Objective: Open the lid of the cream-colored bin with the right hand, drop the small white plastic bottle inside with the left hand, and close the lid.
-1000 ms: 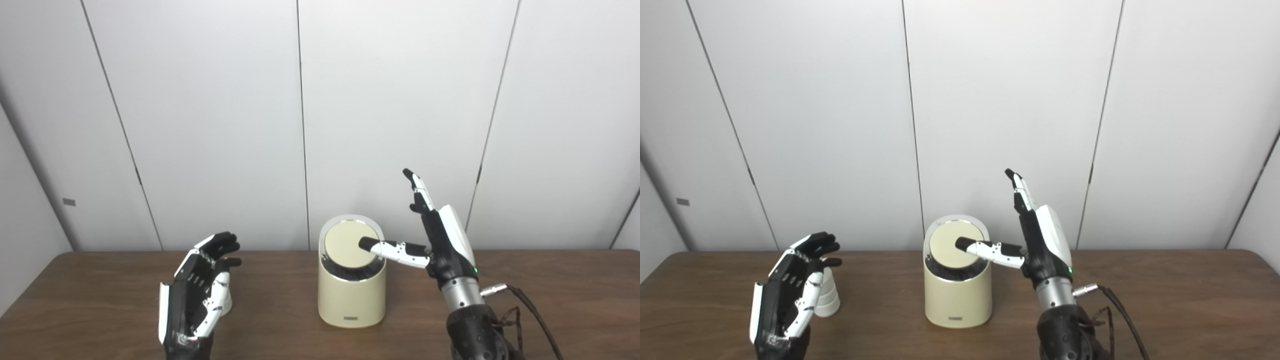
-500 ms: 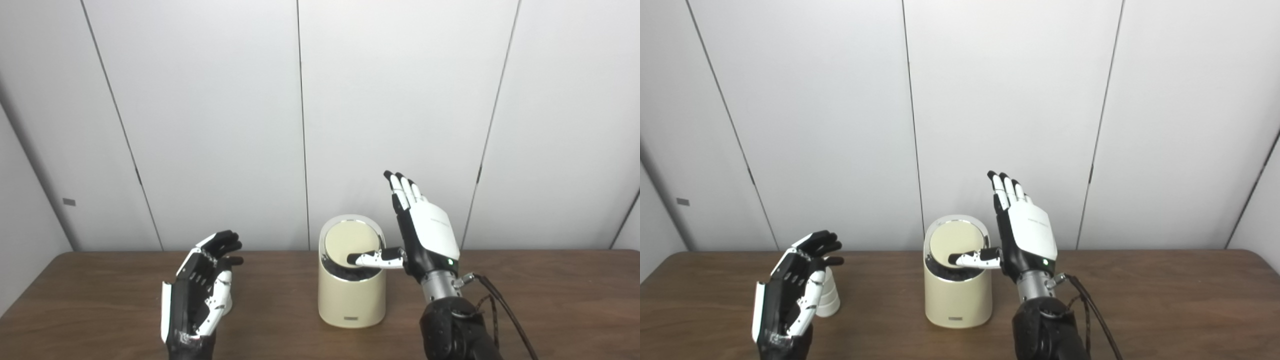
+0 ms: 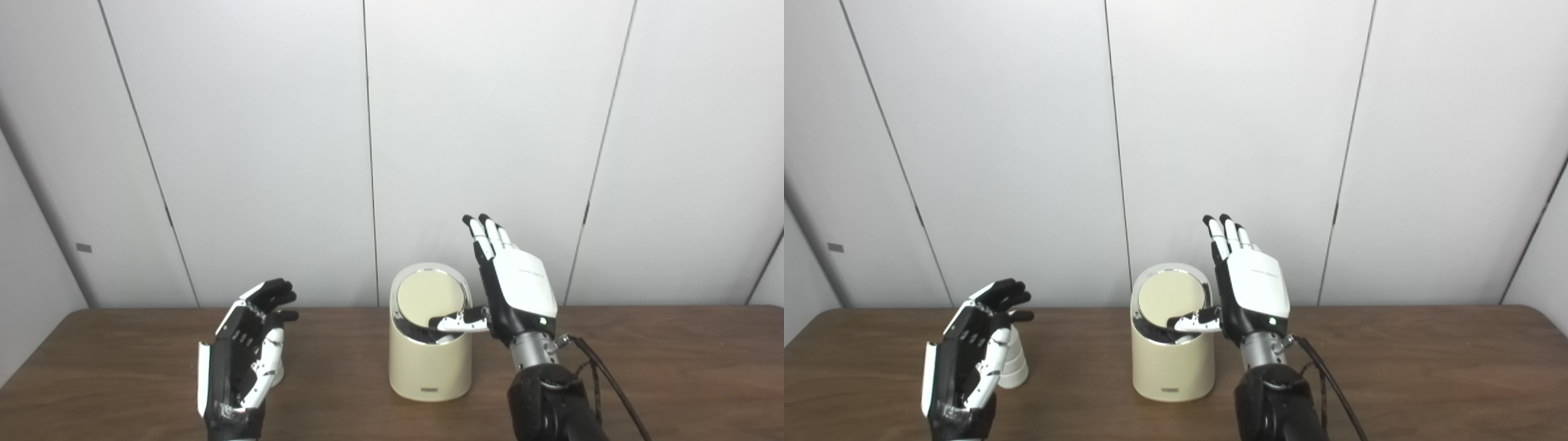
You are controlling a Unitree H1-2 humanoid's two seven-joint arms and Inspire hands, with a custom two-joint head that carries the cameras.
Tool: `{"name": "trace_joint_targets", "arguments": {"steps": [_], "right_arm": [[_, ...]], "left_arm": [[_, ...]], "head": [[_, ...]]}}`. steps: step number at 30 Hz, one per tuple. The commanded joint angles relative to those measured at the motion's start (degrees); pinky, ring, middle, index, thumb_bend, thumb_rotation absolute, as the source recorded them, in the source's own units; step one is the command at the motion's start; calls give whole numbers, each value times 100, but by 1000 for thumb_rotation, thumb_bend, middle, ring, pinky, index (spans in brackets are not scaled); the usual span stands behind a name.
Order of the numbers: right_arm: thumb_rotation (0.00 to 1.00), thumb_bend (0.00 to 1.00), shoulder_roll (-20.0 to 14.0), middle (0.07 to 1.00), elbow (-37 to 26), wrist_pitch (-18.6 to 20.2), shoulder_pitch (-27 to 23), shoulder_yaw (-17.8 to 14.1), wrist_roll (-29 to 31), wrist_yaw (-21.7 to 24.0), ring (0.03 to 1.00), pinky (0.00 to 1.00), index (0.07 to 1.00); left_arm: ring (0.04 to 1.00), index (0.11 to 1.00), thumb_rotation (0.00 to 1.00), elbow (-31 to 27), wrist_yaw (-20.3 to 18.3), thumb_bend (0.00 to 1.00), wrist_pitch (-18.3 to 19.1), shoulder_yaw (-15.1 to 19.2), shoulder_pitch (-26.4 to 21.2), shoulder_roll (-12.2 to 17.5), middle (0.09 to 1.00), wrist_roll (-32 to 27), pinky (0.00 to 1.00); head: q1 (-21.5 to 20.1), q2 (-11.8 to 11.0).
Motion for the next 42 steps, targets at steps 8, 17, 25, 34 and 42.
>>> {"name": "trace_joint_targets", "arguments": {"steps": [8,17,25,34,42], "right_arm": [[194,796,-106,972,104,39,-239,120,-339,-187,945,878,929],[241,886,-147,979,160,387,-459,328,-836,170,956,889,941],[145,991,-230,989,509,457,-655,674,-1232,481,970,904,974],[416,846,63,966,-104,9,-278,-70,455,466,944,853,946],[481,844,207,949,-990,530,-140,-879,1868,1266,895,744,933]], "left_arm": [[714,717,364,-283,40,275,-112,-29,-160,-15,735,90,611],[711,714,358,-370,56,275,-65,-72,-139,-27,732,71,609],[717,717,375,-507,112,271,26,-69,-127,-41,734,111,613],[724,717,357,-534,63,264,68,-89,-132,-14,740,-12,621],[725,719,357,-482,52,259,64,-90,-139,18,740,-5,625]], "head": [[5,15],[-9,65],[24,93],[34,102],[-6,83]]}}
